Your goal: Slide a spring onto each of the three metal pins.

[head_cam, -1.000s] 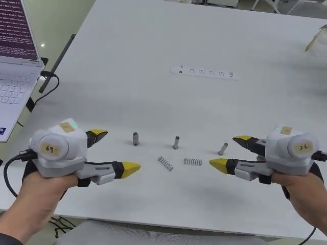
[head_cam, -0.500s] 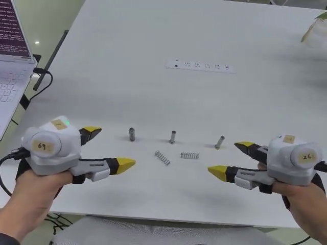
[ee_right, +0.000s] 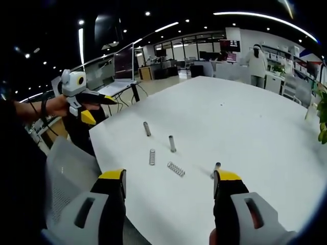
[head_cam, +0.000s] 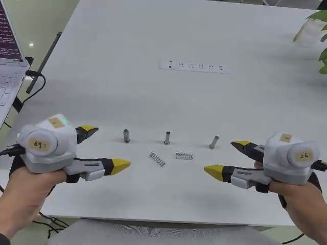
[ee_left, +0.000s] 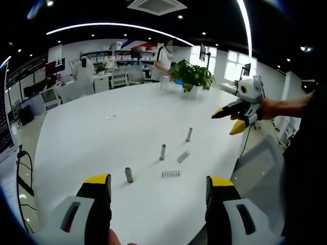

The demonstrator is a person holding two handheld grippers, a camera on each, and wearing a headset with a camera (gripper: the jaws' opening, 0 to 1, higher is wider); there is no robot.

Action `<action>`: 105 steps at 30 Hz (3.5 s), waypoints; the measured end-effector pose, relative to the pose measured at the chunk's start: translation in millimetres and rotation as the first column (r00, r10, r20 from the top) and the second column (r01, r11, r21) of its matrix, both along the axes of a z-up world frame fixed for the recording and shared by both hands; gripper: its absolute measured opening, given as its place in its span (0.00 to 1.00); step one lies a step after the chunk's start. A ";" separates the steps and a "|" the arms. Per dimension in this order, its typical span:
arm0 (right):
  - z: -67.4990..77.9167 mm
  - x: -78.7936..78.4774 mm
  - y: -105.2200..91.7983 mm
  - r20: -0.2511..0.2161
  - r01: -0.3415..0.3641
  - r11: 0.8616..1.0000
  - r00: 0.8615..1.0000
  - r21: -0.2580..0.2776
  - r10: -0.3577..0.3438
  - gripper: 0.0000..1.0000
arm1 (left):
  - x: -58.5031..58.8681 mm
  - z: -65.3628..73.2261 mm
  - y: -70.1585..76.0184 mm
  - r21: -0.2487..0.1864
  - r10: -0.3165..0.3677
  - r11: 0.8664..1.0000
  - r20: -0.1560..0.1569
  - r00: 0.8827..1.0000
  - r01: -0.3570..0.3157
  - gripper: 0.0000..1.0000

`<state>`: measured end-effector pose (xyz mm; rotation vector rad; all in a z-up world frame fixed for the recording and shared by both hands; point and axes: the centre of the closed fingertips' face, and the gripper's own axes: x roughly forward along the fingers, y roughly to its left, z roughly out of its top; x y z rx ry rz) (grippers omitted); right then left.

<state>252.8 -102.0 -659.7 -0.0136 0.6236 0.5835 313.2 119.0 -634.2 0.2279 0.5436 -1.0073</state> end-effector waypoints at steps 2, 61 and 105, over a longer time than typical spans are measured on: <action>-1.3 -2.3 -0.9 -0.005 0.000 1.000 1.000 -0.003 0.000 0.69 | 0.0 0.0 -3.4 0.010 -0.021 1.000 0.003 1.000 0.021 0.72; -6.6 -25.7 -12.8 -0.043 0.038 0.999 0.998 0.010 -0.038 0.70 | -10.5 -98.8 -94.4 0.304 -0.558 0.768 -0.116 0.822 0.564 0.64; -8.3 -25.1 -15.6 -0.059 0.038 0.999 0.998 0.004 -0.038 0.69 | 0.5 -154.3 -96.3 0.287 -0.462 0.814 -0.208 0.862 0.505 0.28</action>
